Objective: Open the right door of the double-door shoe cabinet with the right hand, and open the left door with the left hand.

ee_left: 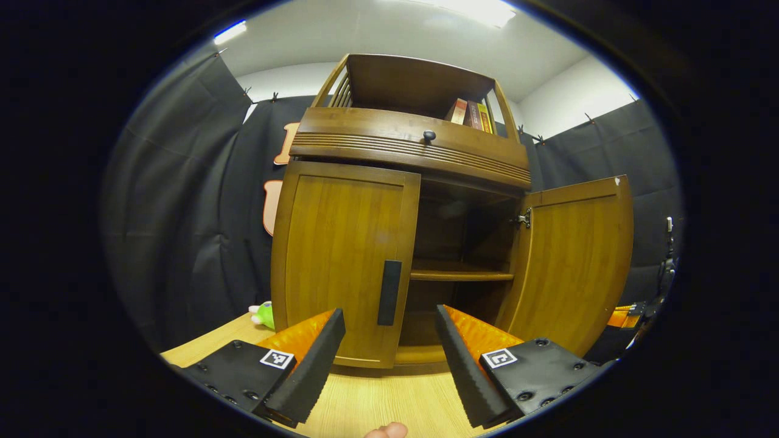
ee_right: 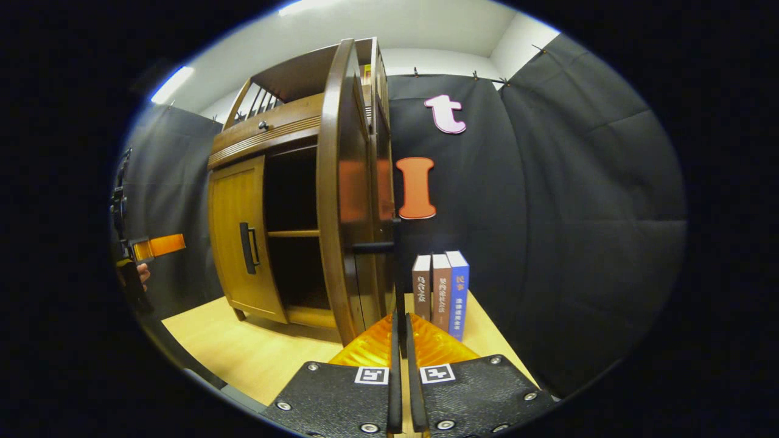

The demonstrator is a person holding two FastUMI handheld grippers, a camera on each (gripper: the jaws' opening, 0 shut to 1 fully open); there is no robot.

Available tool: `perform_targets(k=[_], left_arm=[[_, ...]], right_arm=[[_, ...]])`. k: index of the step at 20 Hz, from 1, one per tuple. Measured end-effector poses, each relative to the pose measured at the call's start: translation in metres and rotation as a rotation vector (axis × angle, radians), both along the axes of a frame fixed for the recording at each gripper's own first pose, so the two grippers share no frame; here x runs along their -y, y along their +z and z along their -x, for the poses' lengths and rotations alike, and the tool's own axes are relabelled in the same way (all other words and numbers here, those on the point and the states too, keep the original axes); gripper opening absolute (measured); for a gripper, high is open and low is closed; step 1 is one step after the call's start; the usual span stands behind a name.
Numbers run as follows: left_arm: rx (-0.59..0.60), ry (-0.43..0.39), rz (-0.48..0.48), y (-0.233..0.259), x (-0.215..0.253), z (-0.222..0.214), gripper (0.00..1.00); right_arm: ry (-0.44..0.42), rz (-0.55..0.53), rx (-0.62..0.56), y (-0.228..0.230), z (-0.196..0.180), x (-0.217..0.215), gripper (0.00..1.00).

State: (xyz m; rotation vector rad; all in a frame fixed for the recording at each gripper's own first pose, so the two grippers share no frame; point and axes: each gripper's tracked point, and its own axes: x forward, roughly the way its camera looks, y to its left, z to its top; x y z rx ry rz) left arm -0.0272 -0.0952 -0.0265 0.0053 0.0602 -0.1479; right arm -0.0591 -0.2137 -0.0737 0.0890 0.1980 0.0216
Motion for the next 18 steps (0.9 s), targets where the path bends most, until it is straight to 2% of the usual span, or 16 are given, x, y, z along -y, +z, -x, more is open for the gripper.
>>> perform_targets(k=[4,5,8,9,10,13,16,17,18], left_arm=[[-0.011,-0.016,-0.018,-0.005,0.006,-0.009,0.99],[-0.008,-0.019,-0.029,-0.007,0.007,-0.013,0.94],[0.007,-0.02,-0.067,-0.008,0.006,-0.04,0.94],[0.02,-0.026,-0.077,-0.006,0.009,-0.054,0.94],[0.024,-0.033,-0.084,-0.005,0.012,-0.07,0.94],[0.008,-0.039,-0.079,-0.016,0.017,-0.111,0.94],[0.012,-0.055,-0.112,-0.029,0.019,-0.144,0.95],[0.011,-0.059,-0.12,-0.036,0.023,-0.156,0.94],[0.006,-0.052,-0.119,-0.041,0.022,-0.166,0.95]], right_arm=[[-0.052,0.022,-0.011,0.022,0.036,-0.009,0.04],[-0.051,0.02,-0.003,0.031,0.041,-0.018,0.04],[-0.053,0.029,-0.006,0.04,0.045,-0.047,0.04],[-0.045,0.031,-0.014,0.04,0.044,-0.06,0.22],[-0.04,0.034,-0.026,0.038,0.043,-0.068,0.08],[-0.047,0.051,-0.048,0.029,0.038,-0.085,0.52],[-0.038,0.001,-0.034,0.028,0.035,-0.101,0.97],[-0.031,-0.02,-0.033,0.028,0.035,-0.106,0.98],[-0.029,-0.036,-0.036,0.027,0.036,-0.108,0.88]])
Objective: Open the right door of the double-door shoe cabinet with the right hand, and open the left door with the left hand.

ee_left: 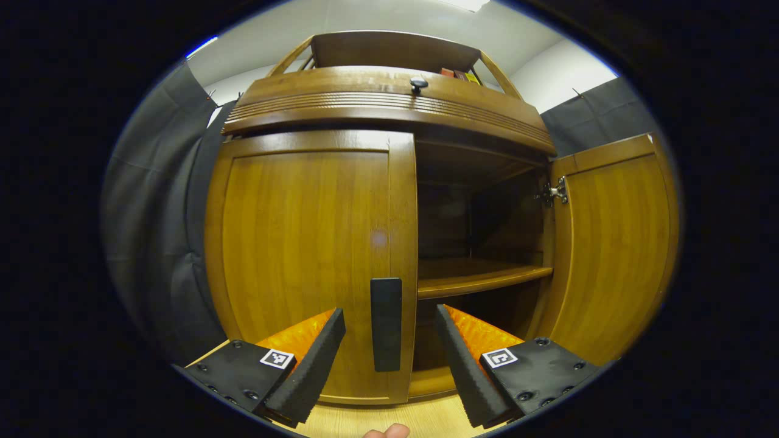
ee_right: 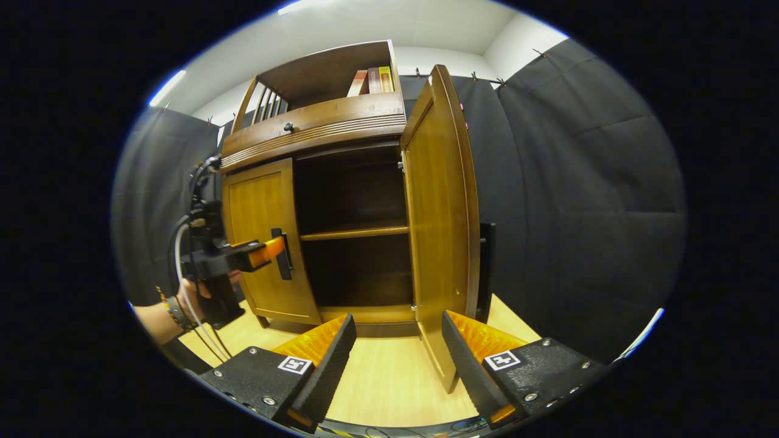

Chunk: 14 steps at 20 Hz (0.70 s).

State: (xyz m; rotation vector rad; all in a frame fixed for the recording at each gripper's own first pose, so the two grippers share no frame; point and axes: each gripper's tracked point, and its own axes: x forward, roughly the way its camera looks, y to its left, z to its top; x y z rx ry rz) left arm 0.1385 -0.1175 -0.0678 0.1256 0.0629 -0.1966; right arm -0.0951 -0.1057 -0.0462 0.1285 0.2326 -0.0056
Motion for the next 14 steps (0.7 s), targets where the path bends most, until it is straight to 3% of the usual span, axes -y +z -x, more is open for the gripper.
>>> perform_targets(k=[2,7,14], left_arm=[[-0.018,0.036,0.032,-0.013,-0.005,-0.019,0.95],[-0.053,0.084,0.009,-0.036,-0.019,-0.046,0.95],[-0.043,0.056,0.032,-0.032,-0.021,-0.047,0.91]], right_arm=[[-0.001,-0.014,0.009,0.002,0.003,0.0,0.88],[0.017,-0.007,-0.015,-0.008,0.013,-0.001,0.88],[-0.004,-0.032,-0.017,-0.01,0.009,0.006,0.88]])
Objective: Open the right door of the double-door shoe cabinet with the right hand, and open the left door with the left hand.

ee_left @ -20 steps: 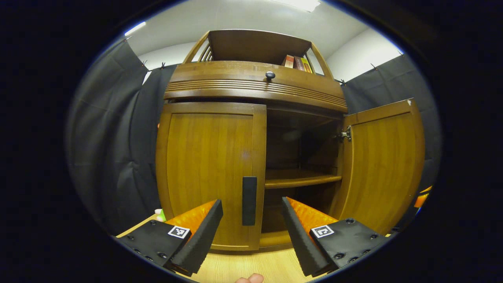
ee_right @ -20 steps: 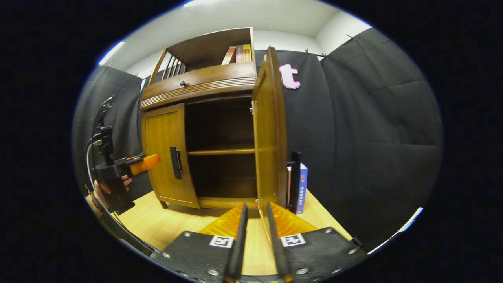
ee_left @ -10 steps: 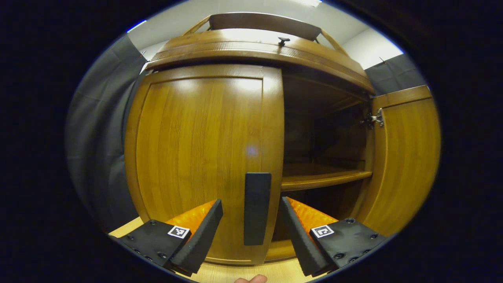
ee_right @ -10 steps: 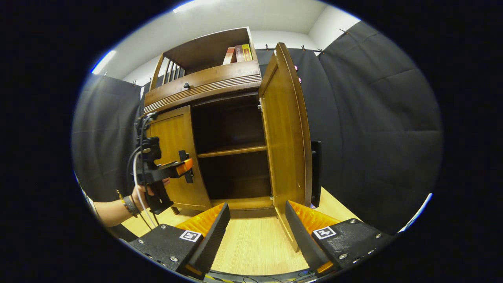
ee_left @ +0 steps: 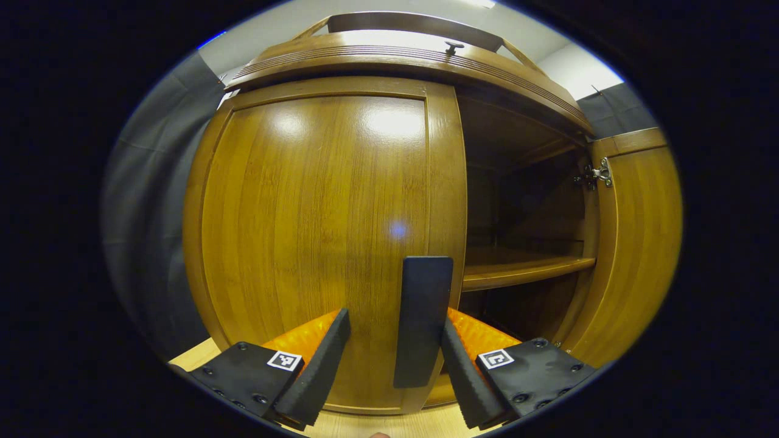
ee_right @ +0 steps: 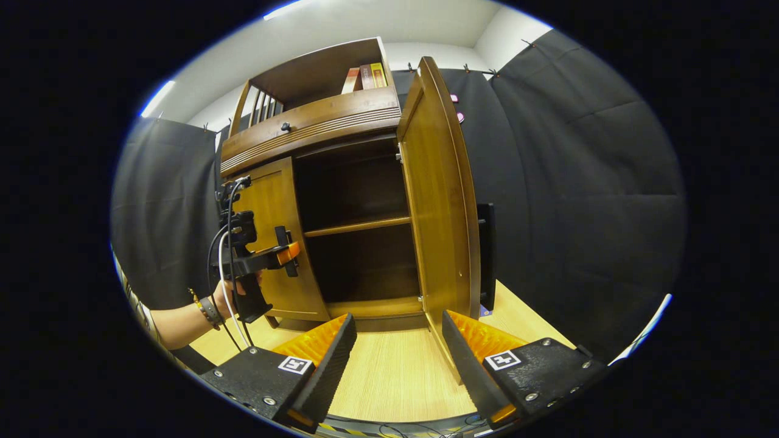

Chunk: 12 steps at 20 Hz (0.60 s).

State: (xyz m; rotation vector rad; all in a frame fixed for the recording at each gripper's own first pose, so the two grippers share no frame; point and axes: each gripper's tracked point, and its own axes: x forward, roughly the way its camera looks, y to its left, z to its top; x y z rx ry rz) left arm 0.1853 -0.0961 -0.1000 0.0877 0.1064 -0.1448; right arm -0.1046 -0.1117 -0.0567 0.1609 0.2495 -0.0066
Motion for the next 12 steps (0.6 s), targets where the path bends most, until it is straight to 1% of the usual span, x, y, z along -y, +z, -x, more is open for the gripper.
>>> perform_targets(k=[1,2,3,4,6,7,9,10,12], left_arm=[[-0.001,-0.008,-0.001,-0.002,0.004,-0.001,0.9],[-0.004,-0.032,0.002,-0.002,0.013,0.001,0.84],[-0.007,-0.047,-0.001,-0.002,0.021,0.002,0.73],[-0.004,-0.03,-0.015,-0.001,0.022,0.005,0.61],[-0.006,-0.035,0.018,-0.002,0.022,0.002,0.38],[-0.013,-0.038,0.038,-0.002,0.021,0.001,0.38],[-0.027,-0.035,0.025,-0.004,0.021,0.003,0.34],[-0.029,-0.039,0.013,-0.004,0.021,0.003,0.34],[-0.051,-0.041,0.037,-0.003,0.021,0.005,0.34]], right_arm=[[-0.005,0.003,0.004,0.002,-0.001,0.002,0.88],[-0.006,0.006,0.006,0.002,-0.001,0.004,0.88],[-0.011,0.011,0.005,0.002,-0.001,0.005,0.88],[-0.018,0.015,0.003,0.002,0.0,0.007,0.88],[-0.031,0.029,0.004,0.002,0.006,0.01,0.88],[-0.036,0.034,0.006,0.003,0.007,0.011,0.88],[-0.028,0.03,0.012,0.005,0.009,0.006,0.88],[-0.016,0.024,0.014,0.005,0.008,0.002,0.88],[0.004,0.025,0.018,0.006,0.008,-0.007,0.88]])
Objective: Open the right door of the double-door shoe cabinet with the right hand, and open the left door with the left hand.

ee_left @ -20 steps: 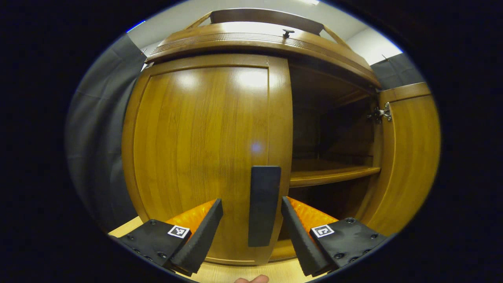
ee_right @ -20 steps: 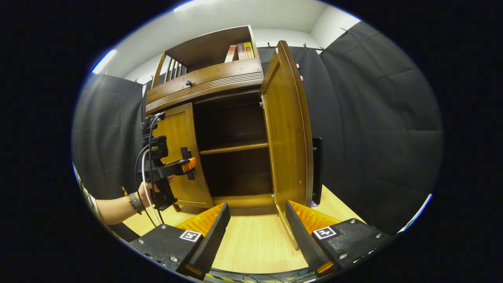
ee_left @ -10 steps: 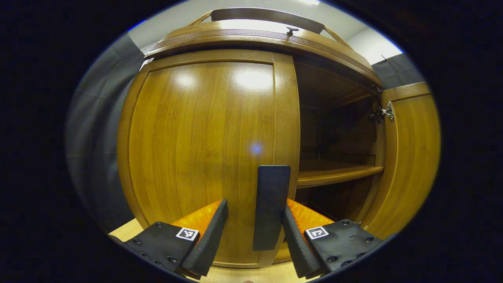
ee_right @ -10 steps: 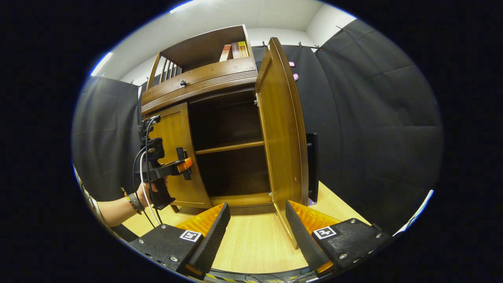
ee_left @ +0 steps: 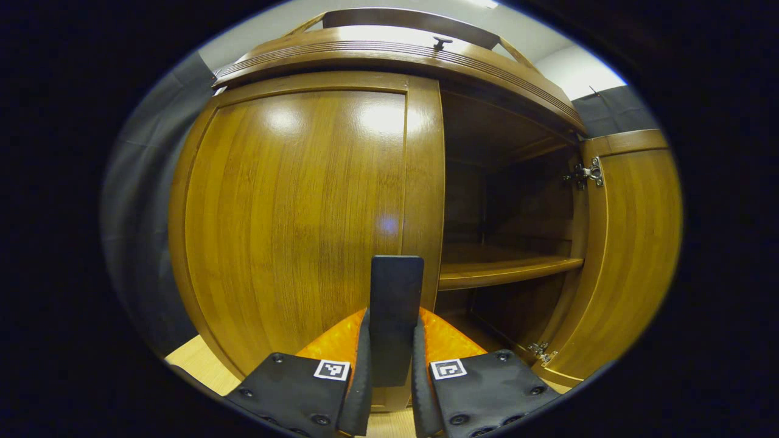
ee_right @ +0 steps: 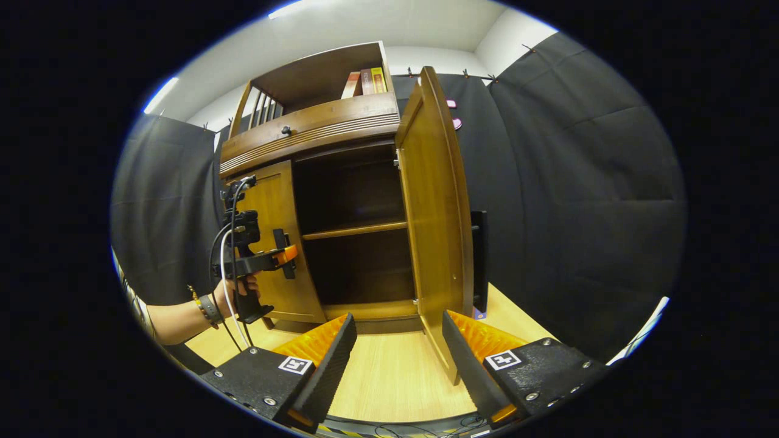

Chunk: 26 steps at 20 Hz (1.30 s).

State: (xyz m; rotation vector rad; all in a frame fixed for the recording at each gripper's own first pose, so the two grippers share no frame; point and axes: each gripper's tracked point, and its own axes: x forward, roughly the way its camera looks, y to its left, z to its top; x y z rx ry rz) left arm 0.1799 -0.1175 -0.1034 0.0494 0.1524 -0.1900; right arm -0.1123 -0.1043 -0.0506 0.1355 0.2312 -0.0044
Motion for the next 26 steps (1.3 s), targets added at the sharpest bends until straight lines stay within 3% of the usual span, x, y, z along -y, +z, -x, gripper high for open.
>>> perform_targets(k=[6,17,26], left_arm=[[-0.038,-0.025,0.027,0.006,-0.008,0.036,0.35],[-0.073,-0.001,0.056,0.032,-0.068,0.138,0.34],[-0.064,0.099,0.078,0.054,-0.148,0.19,0.34]], right_arm=[[0.059,0.011,0.011,0.002,-0.001,-0.025,0.88],[0.142,0.003,0.039,0.012,-0.019,-0.058,0.88],[0.173,0.006,0.054,0.015,-0.037,-0.094,0.88]])
